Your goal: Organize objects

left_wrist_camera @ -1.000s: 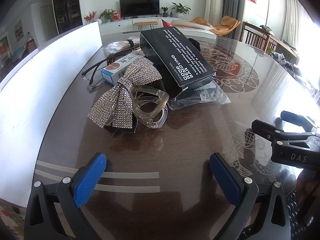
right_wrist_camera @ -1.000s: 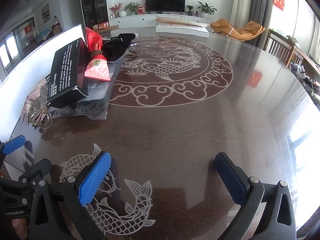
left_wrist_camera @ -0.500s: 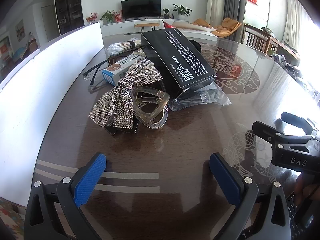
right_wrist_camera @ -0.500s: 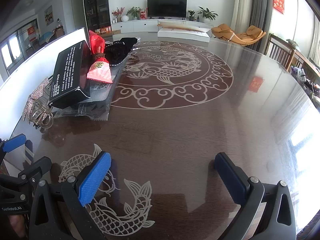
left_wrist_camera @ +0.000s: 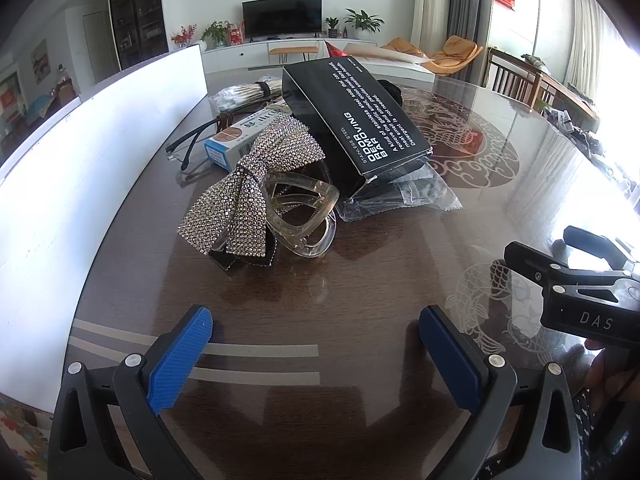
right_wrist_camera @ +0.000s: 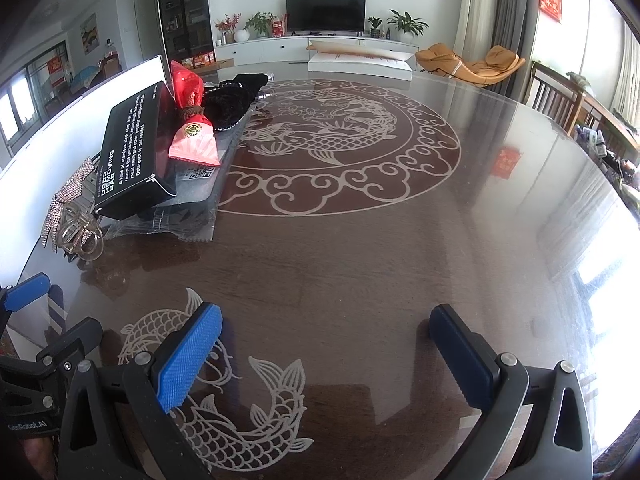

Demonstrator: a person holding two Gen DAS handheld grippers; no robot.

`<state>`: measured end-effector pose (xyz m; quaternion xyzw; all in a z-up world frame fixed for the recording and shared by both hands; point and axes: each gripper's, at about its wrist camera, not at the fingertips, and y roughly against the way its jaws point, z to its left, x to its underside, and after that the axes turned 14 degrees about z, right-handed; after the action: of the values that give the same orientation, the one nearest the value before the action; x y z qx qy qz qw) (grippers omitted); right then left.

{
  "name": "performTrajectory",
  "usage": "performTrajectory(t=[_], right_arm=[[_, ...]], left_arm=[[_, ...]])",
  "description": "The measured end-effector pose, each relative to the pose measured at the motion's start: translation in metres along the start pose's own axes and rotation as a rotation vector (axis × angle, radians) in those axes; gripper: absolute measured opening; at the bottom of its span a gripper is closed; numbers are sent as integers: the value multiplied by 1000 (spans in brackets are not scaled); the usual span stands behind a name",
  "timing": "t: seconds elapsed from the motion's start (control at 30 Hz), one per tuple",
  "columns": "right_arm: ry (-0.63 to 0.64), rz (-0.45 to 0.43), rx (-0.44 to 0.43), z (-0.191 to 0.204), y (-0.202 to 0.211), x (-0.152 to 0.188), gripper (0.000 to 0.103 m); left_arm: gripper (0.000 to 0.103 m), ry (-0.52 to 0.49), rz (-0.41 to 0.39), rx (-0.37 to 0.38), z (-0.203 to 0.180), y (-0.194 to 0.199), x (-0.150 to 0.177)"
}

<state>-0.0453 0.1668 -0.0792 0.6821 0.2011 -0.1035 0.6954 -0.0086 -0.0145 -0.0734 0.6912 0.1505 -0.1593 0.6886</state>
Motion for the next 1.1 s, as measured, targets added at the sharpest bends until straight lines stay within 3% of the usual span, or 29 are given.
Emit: performTrajectory(t=[0.37,0.6,0.67,0.77,0.97,1.1], right_arm=[[2,8,3,0,-2,-1,103],[5,-7,3,0,-3,0,103],[5,-8,3,0,-3,1,103],[5,-16,3,0,-2,1,103],[11,-11,-1,0,-2,1,103],[67,63,-94,5,2,-15,103]], left_arm=[[103,3,4,-5,0,-1,-1],[103,26,102,-12,10,-15,-34],[103,74,109,-30,26,-18,-42],[103,158,101,-62,53,-18,-42],[103,167,37,-76,64,-13,-22],[103,154,14,-71,65,-11,-12]])
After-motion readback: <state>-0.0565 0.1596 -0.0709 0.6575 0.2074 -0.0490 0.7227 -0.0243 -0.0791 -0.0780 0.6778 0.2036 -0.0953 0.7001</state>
